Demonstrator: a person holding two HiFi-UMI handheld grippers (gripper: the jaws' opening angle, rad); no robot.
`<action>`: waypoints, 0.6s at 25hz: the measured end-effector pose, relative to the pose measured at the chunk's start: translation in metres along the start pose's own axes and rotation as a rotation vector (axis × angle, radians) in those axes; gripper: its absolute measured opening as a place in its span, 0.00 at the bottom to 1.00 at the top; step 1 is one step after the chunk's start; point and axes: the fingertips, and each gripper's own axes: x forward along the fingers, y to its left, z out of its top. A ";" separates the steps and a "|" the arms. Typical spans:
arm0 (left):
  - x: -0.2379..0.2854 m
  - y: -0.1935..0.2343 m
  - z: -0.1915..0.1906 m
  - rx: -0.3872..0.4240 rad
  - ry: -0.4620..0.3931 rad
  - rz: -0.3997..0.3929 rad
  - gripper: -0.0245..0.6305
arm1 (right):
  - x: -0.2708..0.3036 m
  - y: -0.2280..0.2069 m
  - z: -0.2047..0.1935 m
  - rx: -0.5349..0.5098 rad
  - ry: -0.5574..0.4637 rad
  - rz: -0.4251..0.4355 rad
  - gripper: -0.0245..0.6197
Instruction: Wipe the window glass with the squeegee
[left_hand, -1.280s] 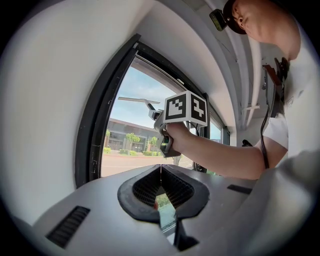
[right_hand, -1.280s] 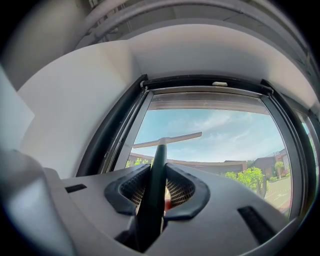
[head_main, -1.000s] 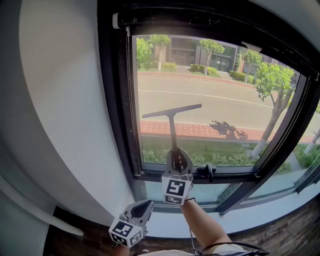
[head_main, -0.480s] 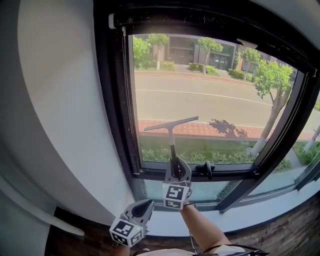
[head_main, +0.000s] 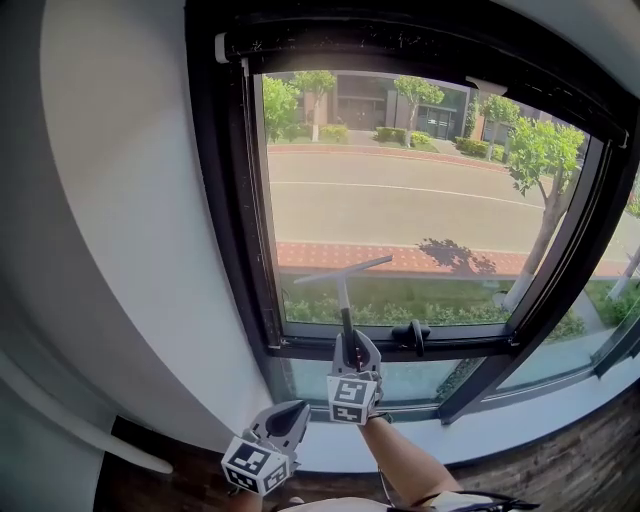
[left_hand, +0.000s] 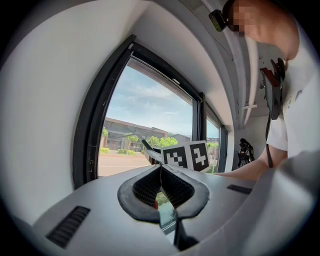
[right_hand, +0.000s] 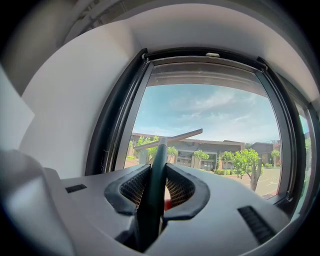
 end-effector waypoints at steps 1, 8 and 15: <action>0.000 0.000 0.000 0.000 0.001 0.000 0.07 | -0.001 0.001 -0.006 -0.001 0.013 0.000 0.19; -0.002 -0.002 -0.003 0.000 0.007 -0.002 0.07 | -0.006 0.008 -0.040 0.024 0.093 0.006 0.19; -0.006 -0.001 -0.006 -0.003 0.015 -0.001 0.07 | -0.010 0.021 -0.073 0.045 0.166 0.014 0.19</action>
